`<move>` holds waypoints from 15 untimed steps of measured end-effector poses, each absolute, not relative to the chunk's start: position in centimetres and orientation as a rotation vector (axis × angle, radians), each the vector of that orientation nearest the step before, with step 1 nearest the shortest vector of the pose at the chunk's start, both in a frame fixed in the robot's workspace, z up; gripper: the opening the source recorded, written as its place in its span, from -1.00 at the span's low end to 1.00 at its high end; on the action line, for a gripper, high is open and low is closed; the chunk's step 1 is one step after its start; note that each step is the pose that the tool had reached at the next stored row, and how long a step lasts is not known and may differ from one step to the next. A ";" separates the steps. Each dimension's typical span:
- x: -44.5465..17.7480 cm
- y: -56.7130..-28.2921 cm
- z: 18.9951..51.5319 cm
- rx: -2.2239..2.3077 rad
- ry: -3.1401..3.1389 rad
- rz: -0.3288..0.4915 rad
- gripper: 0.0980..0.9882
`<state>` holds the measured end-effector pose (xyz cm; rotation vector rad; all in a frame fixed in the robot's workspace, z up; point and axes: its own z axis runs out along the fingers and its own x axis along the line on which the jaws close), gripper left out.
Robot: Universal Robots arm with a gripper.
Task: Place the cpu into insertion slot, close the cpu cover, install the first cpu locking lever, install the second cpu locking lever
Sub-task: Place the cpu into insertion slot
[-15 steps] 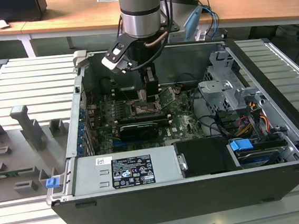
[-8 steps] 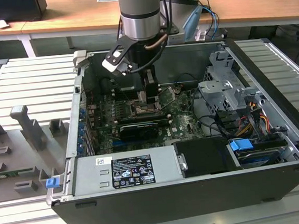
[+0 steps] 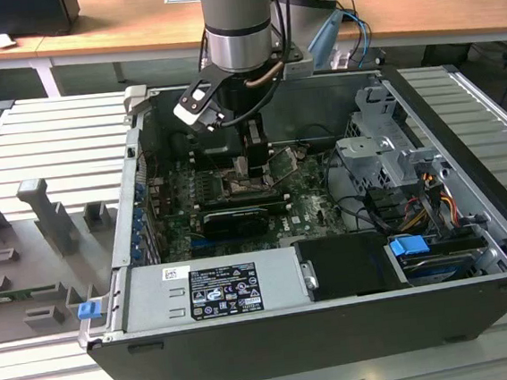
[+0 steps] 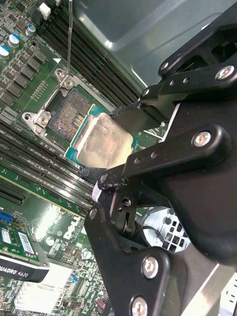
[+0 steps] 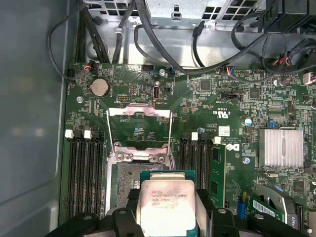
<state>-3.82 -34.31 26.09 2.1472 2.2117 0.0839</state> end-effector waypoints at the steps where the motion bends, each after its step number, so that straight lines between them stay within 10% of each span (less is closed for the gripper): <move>1: -3.8 -34.3 26.1 2.147 2.212 0.084 -0.03; 15: -3.8 -34.3 25.4 2.147 2.212 0.084 -0.03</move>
